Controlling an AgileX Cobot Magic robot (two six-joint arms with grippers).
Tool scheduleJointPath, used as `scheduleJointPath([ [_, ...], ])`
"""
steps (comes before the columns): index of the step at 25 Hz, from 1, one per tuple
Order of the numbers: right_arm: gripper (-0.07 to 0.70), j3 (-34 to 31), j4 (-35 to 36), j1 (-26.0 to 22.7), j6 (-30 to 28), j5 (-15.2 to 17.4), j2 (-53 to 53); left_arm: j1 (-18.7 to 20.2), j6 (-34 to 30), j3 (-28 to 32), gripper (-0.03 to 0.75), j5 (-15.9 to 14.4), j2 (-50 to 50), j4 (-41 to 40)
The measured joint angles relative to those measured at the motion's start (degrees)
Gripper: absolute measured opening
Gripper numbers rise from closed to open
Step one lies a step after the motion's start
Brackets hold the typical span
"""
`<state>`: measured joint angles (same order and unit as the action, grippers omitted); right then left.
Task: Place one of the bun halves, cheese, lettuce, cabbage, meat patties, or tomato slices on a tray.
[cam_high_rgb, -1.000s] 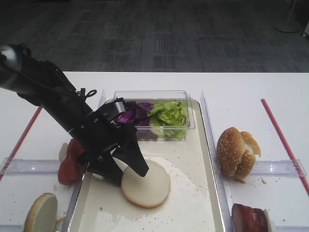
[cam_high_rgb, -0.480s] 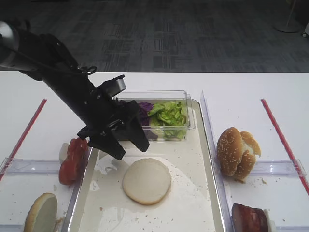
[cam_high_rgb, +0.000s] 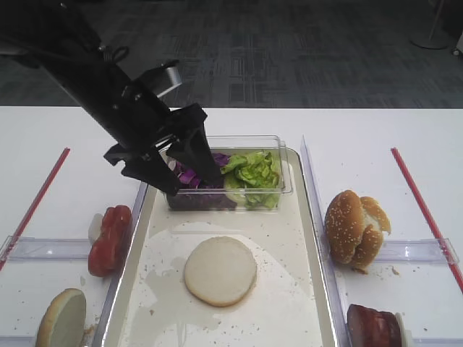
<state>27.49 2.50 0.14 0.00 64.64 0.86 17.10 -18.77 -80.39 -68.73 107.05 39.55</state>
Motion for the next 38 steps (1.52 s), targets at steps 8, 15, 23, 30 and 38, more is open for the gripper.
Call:
scheduleJointPath([
  [8, 0.175, 0.00, 0.00, 0.00, 0.00, 0.00, 0.00, 0.00, 7.48, -4.00, 0.496, -0.89, -5.04, -15.21],
  [15, 0.175, 0.00, 0.00, 0.00, 0.00, 0.00, 0.00, 0.00, 12.68, -4.45, 0.496, -1.20, -6.26, -28.82],
  [23, 0.175, 0.00, 0.00, 0.00, 0.00, 0.00, 0.00, 0.00, 14.23, -4.45, 0.493, -1.27, -6.26, -33.27],
  [30, 0.175, 0.00, 0.00, 0.00, 0.00, 0.00, 0.00, -4.45, 15.49, -4.45, 0.493, -1.41, -6.26, -37.60],
  [38, 0.175, 0.00, 0.00, 0.00, 0.00, 0.00, 0.00, -14.54, 15.61, -4.45, 0.493, -1.41, -6.26, -39.55],
])
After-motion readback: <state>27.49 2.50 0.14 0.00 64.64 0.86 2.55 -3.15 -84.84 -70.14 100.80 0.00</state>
